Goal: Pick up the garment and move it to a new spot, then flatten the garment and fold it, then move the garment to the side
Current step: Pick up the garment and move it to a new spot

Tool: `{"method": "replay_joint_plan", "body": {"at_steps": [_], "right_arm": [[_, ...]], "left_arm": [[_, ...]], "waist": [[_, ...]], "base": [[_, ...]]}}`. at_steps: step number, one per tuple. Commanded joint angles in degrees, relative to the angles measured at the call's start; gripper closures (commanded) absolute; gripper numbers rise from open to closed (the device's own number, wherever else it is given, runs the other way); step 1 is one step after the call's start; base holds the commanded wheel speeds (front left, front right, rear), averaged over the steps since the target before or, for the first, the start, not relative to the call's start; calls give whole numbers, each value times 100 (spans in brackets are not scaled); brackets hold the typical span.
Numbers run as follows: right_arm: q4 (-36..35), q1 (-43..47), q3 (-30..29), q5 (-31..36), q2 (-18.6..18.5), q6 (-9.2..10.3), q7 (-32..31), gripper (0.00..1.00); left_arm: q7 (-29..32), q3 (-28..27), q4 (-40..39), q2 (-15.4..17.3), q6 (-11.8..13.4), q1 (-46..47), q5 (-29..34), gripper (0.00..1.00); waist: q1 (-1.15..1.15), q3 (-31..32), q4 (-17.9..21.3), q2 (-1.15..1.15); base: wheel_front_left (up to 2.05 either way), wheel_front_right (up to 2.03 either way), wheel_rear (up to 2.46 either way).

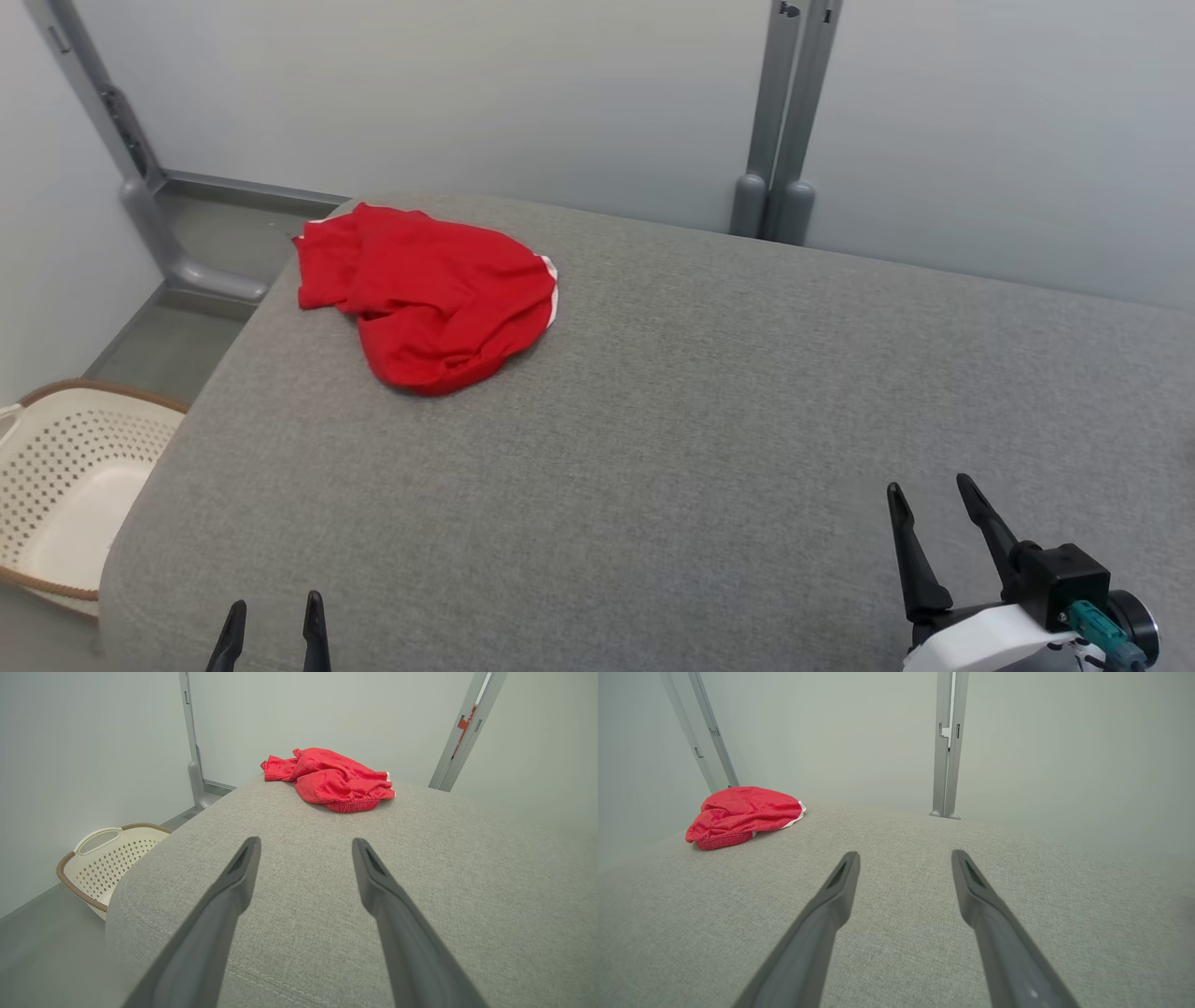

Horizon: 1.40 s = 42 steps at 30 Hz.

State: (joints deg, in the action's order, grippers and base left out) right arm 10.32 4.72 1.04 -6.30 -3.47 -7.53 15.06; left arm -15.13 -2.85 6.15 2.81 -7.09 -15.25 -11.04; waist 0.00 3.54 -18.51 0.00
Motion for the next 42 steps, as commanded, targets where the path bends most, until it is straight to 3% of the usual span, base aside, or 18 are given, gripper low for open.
{"method": "replay_joint_plan", "body": {"at_steps": [1, 7, 13, 19, 22, 25, 34, 35, 36, 37, 38, 42], "right_arm": [[21, -11, 10, -34, -37, 8, 14, 0], [4, 37, 60, -65, -155, 8, 15, 0], [-218, -568, 176, -86, -696, 8, 15, 0], [-504, -1381, 204, -185, -1277, 8, 15, 0], [-606, -1679, 202, -226, -1457, 8, 15, 0], [-646, -1898, 287, -290, -1477, 8, 15, 0], [-623, -2007, 312, -420, -1344, 8, 14, 0], [-593, -1999, 317, -423, -1312, 8, 13, 0], [-560, -1979, 328, -433, -1273, 8, 1, 0], [-546, -1961, 312, -470, -1232, 8, 1, 0], [-530, -1936, 299, -486, -1211, 8, 1, 0], [-434, -1814, 327, -555, -1067, 8, 1, 0]], "left_arm": [[-1, 2, -53, 16, -21, -31, -2, 0], [-1, 207, -147, 16, -40, 473, -227, 0], [67, 1021, 583, 341, -44, 1993, -777, 0], [724, 1992, 1477, 850, -44, 4078, -1615, 0], [1085, 2232, 2060, 903, -44, 4948, -2110, 0], [1259, 2330, 2671, 1148, -42, 5600, -2251, 0], [1555, 2461, 4352, 1350, -38, 6496, -2634, 0], [1626, 2529, 4444, 1367, -38, 6484, -2662, 4], [1740, 2656, 4517, 1366, -41, 6458, -2706, 49], [1820, 2725, 4571, 1372, -45, 6416, -2750, 80], [1909, 2821, 4560, 1369, -46, 6367, -2793, 100], [1911, 3193, 4045, 1596, -73, 6115, -3092, 100]], "waist": [[0, 37, -325, 0], [0, -317, -224, 0], [0, -1683, 53, 0], [0, -3193, 389, 0], [0, -3692, 535, 0], [0, -3969, 739, 0], [0, -4019, 1106, 0], [0, -3971, 1128, 0], [0, -3909, 1149, 0], [0, -3842, 1163, 0], [0, -3786, 1170, 0], [0, -3487, 1193, 0]], "base": [[0, 0, 0], [0, 0, 0], [0, 0, 0], [0, 0, 0], [0, 0, 0], [0, 0, 0], [0, 0, 0], [0, 0, 0], [0, 0, 0], [0, 0, 0], [0, 0, 0], [0, 0, 0]]}}
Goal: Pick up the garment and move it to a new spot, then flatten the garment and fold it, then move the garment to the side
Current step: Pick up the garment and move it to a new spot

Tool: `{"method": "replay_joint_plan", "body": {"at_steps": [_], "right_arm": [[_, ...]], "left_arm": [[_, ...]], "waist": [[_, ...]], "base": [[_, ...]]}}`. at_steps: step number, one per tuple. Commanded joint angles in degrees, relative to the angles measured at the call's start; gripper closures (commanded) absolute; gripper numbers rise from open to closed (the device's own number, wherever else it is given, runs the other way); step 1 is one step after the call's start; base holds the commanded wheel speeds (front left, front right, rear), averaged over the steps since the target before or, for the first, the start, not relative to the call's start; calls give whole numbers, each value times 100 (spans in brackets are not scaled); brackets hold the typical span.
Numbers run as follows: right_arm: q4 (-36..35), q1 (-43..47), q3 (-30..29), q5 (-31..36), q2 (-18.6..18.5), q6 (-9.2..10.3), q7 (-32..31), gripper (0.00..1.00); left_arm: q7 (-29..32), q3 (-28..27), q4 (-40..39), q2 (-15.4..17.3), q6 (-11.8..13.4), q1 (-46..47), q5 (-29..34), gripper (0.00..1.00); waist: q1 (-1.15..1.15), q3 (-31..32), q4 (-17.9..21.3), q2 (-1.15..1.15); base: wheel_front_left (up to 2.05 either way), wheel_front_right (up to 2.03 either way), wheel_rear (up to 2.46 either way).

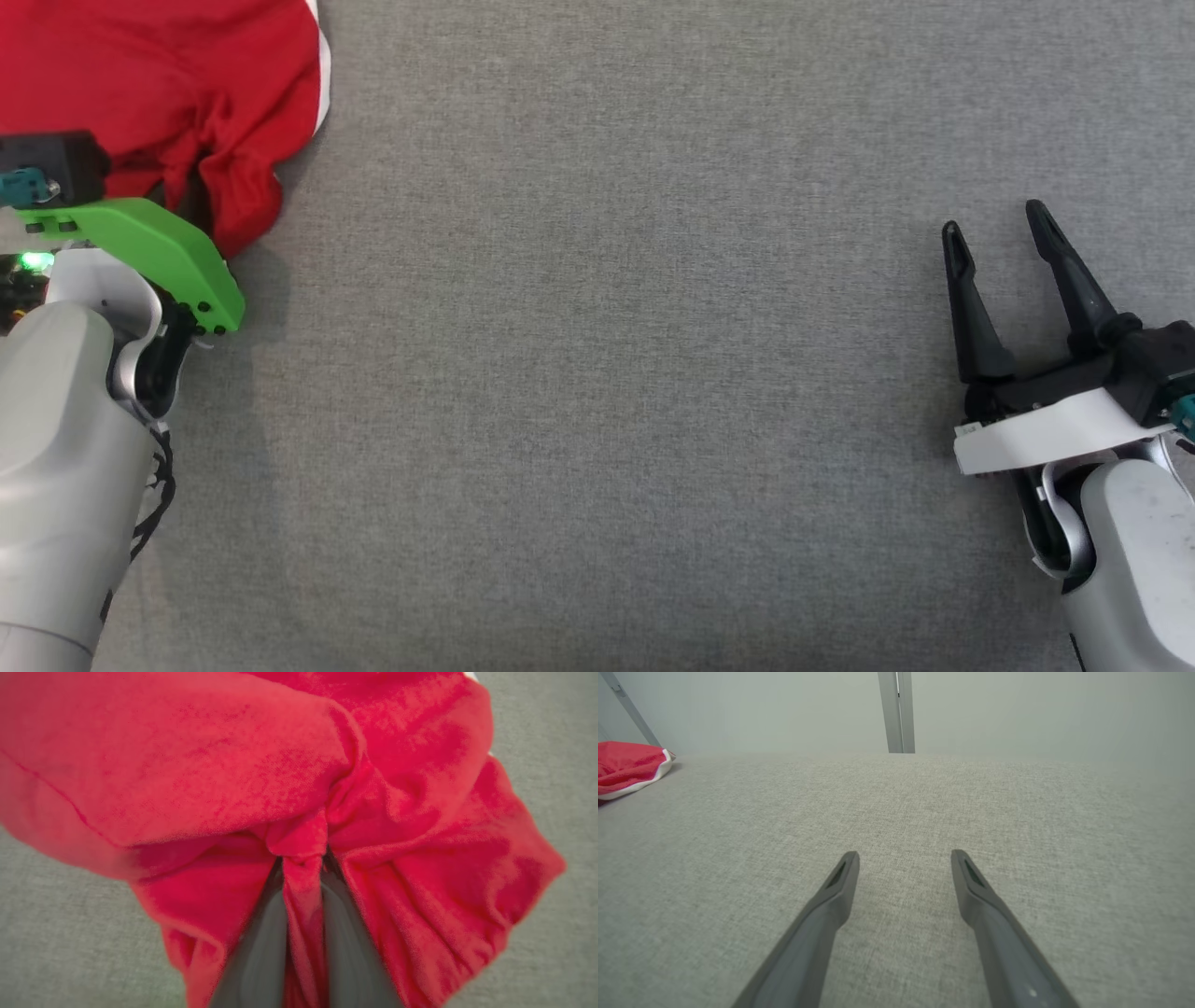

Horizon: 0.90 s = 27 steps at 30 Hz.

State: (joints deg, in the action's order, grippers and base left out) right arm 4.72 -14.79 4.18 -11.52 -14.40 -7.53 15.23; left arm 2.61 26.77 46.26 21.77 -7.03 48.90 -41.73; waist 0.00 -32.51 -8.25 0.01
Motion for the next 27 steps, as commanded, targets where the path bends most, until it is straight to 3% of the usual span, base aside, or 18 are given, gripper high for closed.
{"method": "replay_joint_plan", "body": {"at_steps": [1, 8, 14, 18, 22, 27], "right_arm": [[159, 179, 17, -56, 68, 8, -17, 0], [344, 536, 5, -130, 445, 7, -15, 0], [479, 824, 28, -145, 711, 7, -9, 0], [493, 943, -11, -155, 796, 7, -9, 0], [472, 1045, -101, -164, 853, 7, -9, 0], [425, 1151, -226, -171, 920, 7, -9, 0]], "left_arm": [[168, 374, -209, -245, -86, -375, -69, 100], [261, 587, -2173, 423, -52, -805, -540, 100], [718, 708, -4311, 415, 240, -1427, -861, 100], [1150, 920, -5700, 341, 610, -1760, -1030, 100], [1475, 949, -6726, 163, 1235, -2118, -1322, 100], [1419, 805, -7320, -528, 1817, -2584, -2117, 100]], "waist": [[0, 225, 164, -1], [0, 1096, 257, -1], [0, 1815, 631, -1], [0, 2089, 947, -1], [0, 2191, 1254, -1], [0, 2053, 1539, -1]], "base": [[0, 0, 0], [0, 0, 0], [0, 0, 0], [0, 0, 0], [0, 0, 0], [0, 0, 0]]}}
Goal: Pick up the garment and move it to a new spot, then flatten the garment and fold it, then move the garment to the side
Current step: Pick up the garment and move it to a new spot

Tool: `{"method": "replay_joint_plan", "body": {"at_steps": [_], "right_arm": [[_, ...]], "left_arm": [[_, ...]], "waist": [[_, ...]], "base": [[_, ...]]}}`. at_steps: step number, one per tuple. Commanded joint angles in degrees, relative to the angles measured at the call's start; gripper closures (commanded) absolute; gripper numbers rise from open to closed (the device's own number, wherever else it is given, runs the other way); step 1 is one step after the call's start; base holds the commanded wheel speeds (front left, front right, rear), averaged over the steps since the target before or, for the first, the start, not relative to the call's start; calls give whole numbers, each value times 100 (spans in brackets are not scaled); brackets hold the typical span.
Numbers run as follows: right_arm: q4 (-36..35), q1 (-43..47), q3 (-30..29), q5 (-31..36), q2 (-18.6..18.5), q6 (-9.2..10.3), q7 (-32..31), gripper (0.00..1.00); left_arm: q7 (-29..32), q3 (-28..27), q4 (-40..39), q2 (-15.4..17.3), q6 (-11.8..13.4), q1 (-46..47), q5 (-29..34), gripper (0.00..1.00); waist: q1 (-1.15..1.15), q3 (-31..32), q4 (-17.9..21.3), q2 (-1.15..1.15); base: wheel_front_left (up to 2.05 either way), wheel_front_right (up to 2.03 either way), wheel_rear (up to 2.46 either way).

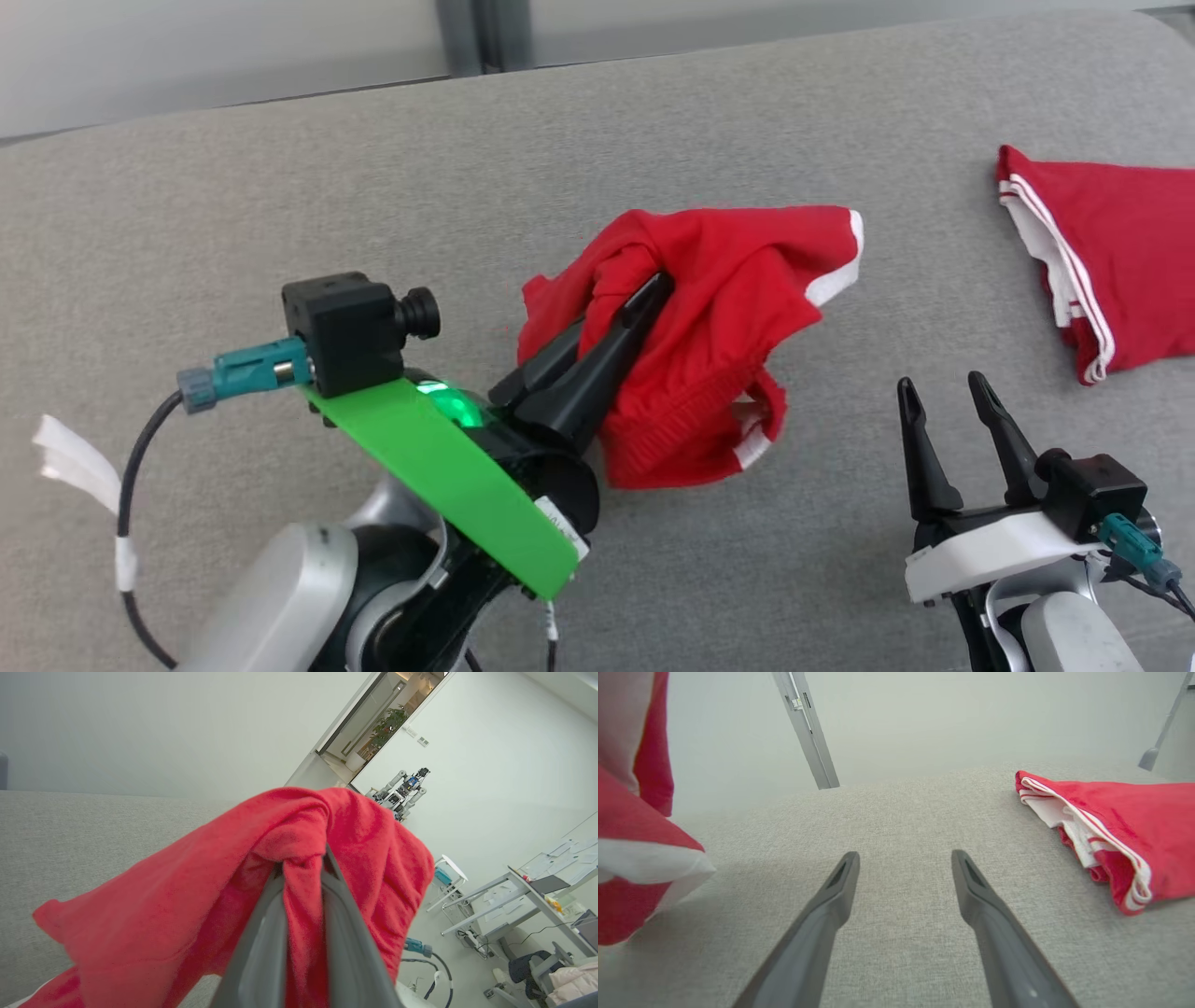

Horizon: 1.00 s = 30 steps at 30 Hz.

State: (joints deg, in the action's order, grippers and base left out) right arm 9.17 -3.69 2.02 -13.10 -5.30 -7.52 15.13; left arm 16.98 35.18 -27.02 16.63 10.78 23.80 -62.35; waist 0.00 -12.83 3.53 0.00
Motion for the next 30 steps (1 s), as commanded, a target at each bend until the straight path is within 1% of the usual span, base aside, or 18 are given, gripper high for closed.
{"method": "replay_joint_plan", "body": {"at_steps": [1, 4, 5, 7, 8, 10, 13, 15, 17, 20, 21, 22, 23, 24, 26, 28, 30], "right_arm": [[-17, 43, -21, -17, 16, 6, 1, 0], [1, 21, -144, -52, 69, 5, 1, 0], [-10, -13, -145, -55, 86, 4, 1, 0], [-28, -102, -145, -61, 94, 4, 1, 0], [-28, -132, -144, -60, 98, 4, 1, 0], [-25, -177, -147, -58, 112, 4, 1, 0], [9, -201, -160, -34, 109, 4, 1, 0], [26, -208, -172, -15, 103, 4, 1, 0], [52, -191, -198, 4, 99, 4, 1, 0], [97, -114, -247, 27, 94, 4, 1, 0], [107, -100, -244, 31, 97, 4, 1, 0], [116, -81, -246, 36, 97, 4, 1, 0], [134, -52, -235, 41, 98, 4, 1, 0], [151, -26, -226, 48, 92, 4, 1, 0], [172, 51, -187, 75, 68, 4, 1, 0], [166, 123, -185, 116, 30, 4, 1, 0], [120, 231, -259, 165, 12, 4, 1, 0]], "left_arm": [[-41, -89, 26, -111, 90, -109, -176, 100], [-108, -248, 395, -484, 184, -267, -665, 100], [-144, -321, 571, -534, 189, -286, -771, 100], [-245, -526, 1187, -662, 164, -360, -1007, 100], [-297, -602, 1497, -676, 139, -373, -1060, 100], [-425, -815, 2249, -798, 100, -395, -1226, 100], [-710, -1101, 3536, -848, 11, -249, -1265, 100], [-907, -1225, 4229, -896, -67, -129, -1245, 100], [-1050, -1259, 4807, -917, -168, -36, -1187, 100], [-1239, -1287, 5408, -971, -353, 36, -1151, 100], [-1303, -1278, 5556, -994, -424, 71, -1124, 85], [-1364, -1256, 5659, -1007, -486, 92, -1090, 61], [-1482, -1224, 5754, -1014, -552, 93, -1005, 4], [-1576, -1194, 5805, -1000, -591, 81, -929, 0], [-2150, -1060, 5758, -818, -812, 35, -452, 0], [-2760, -921, 5706, -687, -750, -167, 33, 0], [-3077, -784, 5532, -574, -613, -420, 552, 0]], "waist": [[0, 43, 406, 0], [0, -107, 536, 0], [0, -162, 580, 0], [0, -278, 675, 0], [0, -320, 708, 0], [0, -396, 772, 0], [0, -442, 832, 0], [0, -435, 840, 0], [0, -392, 835, 0], [0, -282, 779, 0], [0, -239, 753, 0], [0, -192, 726, 0], [0, -132, 695, 0], [0, -65, 671, 0], [0, 149, 628, 0], [0, 345, 593, 0], [0, 524, 522, 0]], "base": [[0, 0, 0], [0, 0, 0], [0, 0, 0], [0, 0, 0], [0, 0, 0], [0, 0, 0], [0, 0, 0], [0, 0, 0], [0, 0, 0], [0, 0, 0], [0, 0, 0], [0, 0, 0], [0, 0, 0], [0, 0, 0], [0, 0, 0], [0, 0, 0], [0, 0, 0]]}}
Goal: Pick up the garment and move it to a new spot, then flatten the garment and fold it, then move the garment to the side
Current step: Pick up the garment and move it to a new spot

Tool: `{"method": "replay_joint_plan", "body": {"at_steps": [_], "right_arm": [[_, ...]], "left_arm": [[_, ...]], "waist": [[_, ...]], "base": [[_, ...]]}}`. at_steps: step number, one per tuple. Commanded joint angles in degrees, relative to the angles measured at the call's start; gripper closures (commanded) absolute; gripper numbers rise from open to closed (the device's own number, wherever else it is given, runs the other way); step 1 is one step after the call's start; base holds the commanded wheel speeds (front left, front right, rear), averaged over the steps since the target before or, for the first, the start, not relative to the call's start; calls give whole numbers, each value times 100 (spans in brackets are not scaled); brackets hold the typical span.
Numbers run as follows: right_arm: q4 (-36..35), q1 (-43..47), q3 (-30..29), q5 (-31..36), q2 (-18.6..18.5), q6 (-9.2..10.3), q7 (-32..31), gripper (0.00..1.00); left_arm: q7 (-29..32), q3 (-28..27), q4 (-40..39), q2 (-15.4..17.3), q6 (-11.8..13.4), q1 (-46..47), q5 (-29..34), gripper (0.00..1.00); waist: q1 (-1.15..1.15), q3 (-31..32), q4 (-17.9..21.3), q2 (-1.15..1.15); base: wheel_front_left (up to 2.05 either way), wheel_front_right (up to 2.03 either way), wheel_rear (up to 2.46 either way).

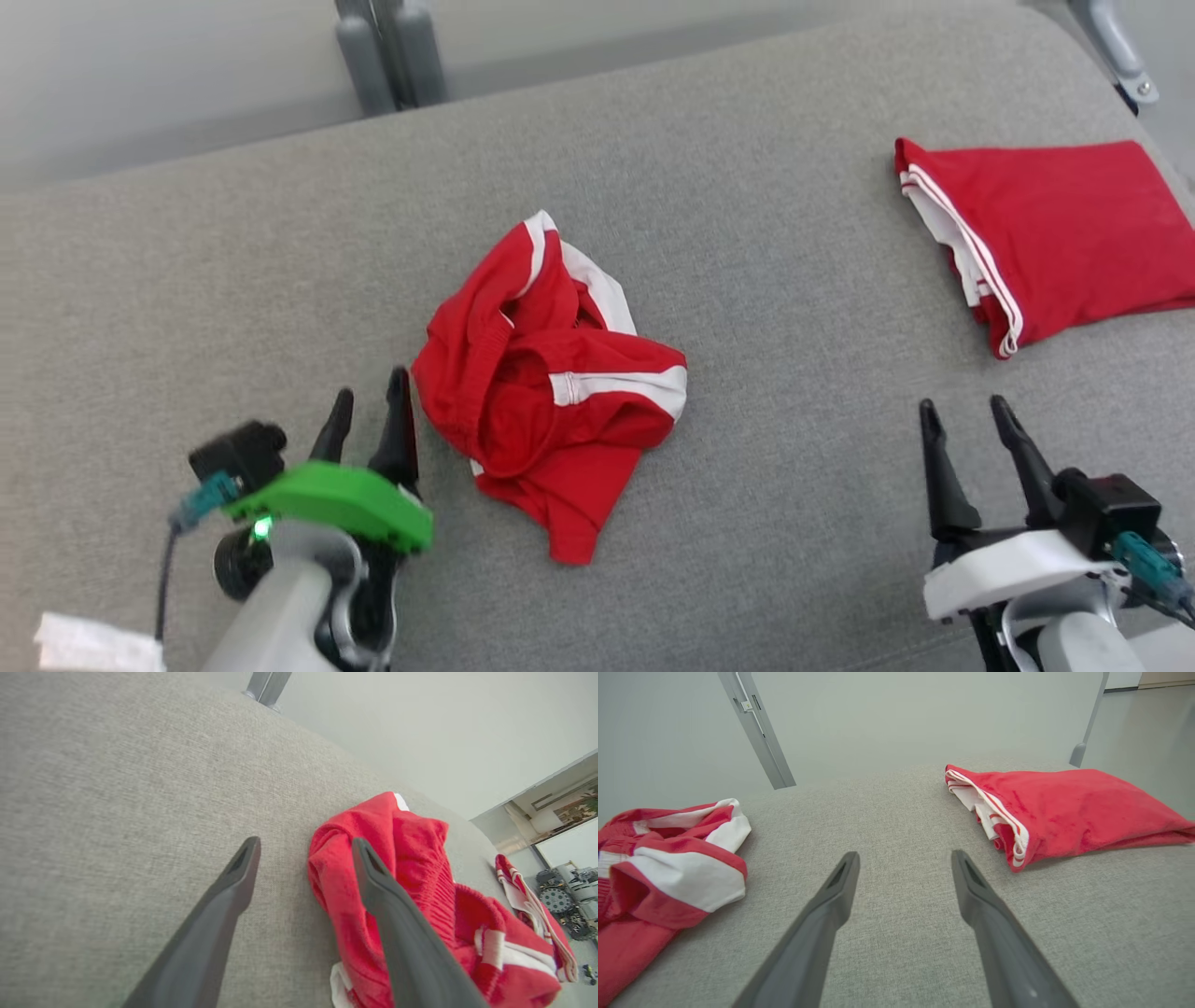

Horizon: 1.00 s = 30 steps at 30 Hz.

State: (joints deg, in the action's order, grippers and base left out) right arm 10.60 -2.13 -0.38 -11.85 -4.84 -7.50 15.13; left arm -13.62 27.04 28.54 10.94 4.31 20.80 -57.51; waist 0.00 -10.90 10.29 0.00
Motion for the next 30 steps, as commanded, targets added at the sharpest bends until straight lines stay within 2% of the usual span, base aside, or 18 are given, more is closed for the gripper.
{"method": "replay_joint_plan", "body": {"at_steps": [1, 4, 5, 8, 11, 15, 19, 25, 30], "right_arm": [[-63, 139, -55, 86, -55, 2, 1, 0], [-181, 303, -120, 177, -127, 2, 1, 0], [-230, 374, -163, 222, -158, 2, 1, 0], [-323, 544, -251, 301, -216, 2, 1, 0], [-390, 591, -249, 354, -246, 2, 1, 0], [-370, 690, -269, 370, -230, 2, 1, 0], [-278, 666, -265, 420, -179, 2, 1, 0], [-93, 678, -236, 464, -121, 2, 1, 0], [9, 598, -221, 505, -55, 2, 1, 0]], "left_arm": [[-97, 65, -169, 56, 111, -280, 354, 0], [-166, -253, -747, 179, 451, -816, 1064, 0], [-157, -393, -1038, 121, 521, -1100, 1309, 0], [-156, -755, -1716, -20, 609, -1795, 1957, 0], [-157, -1085, -2127, -72, 564, -2303, 2548, 0], [-157, -1491, -2331, -210, 314, -2827, 3205, 0], [-157, -1863, -2212, -362, 36, -3086, 3564, 0], [-158, -2281, -2020, -595, -401, -3221, 3885, 0], [-158, -2488, -1892, -716, -643, -3095, 4107, 0]], "waist": [[0, 435, -207, 0], [0, 658, -341, 0], [0, 739, -409, 0], [0, 894, -588, 0], [0, 943, -725, 0], [0, 1057, -918, 0], [0, 1083, -1020, 0], [0, 1092, -1117, 0], [0, 1055, -1154, 0]], "base": [[0, 0, 0], [0, 0, 0], [0, 0, 0], [0, 0, 0], [0, 0, 0], [0, 0, 0], [0, 0, 0], [0, 0, 0], [0, 0, 0]]}}
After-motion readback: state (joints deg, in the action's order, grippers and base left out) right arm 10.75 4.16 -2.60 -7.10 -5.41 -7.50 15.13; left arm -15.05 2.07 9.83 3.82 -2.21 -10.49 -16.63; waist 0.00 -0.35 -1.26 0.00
